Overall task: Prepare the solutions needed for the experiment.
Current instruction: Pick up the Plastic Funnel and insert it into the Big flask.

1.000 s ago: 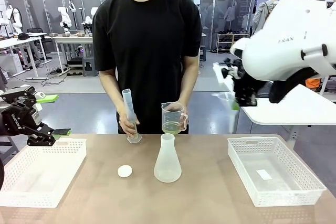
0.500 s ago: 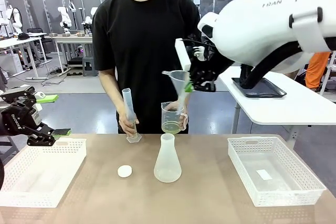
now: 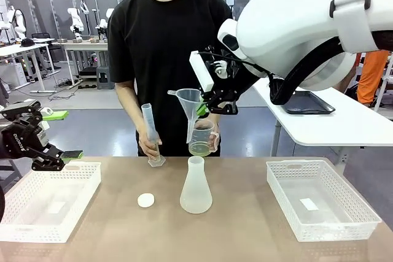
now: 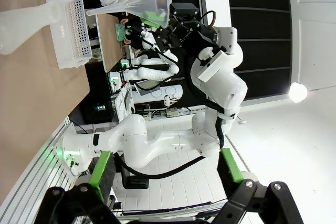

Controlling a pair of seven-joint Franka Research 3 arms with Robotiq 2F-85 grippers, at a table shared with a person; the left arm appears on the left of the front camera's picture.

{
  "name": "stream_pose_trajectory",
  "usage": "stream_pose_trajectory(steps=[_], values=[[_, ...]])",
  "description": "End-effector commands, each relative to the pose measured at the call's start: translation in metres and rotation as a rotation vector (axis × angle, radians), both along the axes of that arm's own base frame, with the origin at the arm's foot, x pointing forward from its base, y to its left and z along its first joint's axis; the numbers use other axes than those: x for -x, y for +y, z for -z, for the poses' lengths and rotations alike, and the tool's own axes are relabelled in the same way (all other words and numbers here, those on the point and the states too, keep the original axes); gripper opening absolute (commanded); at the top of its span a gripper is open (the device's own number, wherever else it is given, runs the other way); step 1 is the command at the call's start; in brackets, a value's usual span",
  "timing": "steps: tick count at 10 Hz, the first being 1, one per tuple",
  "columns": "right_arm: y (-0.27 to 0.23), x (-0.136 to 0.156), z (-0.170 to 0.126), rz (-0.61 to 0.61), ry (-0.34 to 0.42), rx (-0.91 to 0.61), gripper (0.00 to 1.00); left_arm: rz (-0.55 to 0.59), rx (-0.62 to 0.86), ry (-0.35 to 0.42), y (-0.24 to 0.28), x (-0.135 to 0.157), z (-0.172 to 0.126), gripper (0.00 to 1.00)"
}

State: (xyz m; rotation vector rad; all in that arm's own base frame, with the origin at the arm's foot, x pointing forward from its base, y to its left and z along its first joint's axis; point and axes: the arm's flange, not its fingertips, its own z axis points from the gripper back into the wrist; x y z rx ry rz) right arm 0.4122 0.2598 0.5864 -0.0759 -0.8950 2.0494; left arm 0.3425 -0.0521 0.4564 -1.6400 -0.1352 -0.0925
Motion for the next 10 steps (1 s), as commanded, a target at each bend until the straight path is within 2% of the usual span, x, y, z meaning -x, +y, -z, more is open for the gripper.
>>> stream_pose_trajectory(steps=[1, 2, 5, 7, 10], values=[[-0.001, -0.002, 0.008, -0.047, -0.037, 0.013, 0.06, 0.006, 0.015, 0.003, 0.000, 0.000, -0.002, 1.00], [0.000, 0.000, 0.000, 0.000, 0.000, 0.000, 0.06, 0.006, 0.015, 0.003, 0.000, 0.000, -0.002, 1.00], [0.000, 0.000, 0.000, 0.000, 0.000, 0.000, 0.06, 0.006, 0.015, 0.003, 0.000, 0.000, -0.002, 1.00], [-0.001, -0.002, 0.008, -0.034, -0.007, 0.026, 0.06, 0.006, 0.015, 0.003, 0.000, 0.000, -0.002, 1.00], [-0.002, -0.008, 0.027, -0.013, -0.018, 0.073, 0.06, 0.006, 0.015, 0.003, 0.000, 0.000, -0.002, 1.00]])
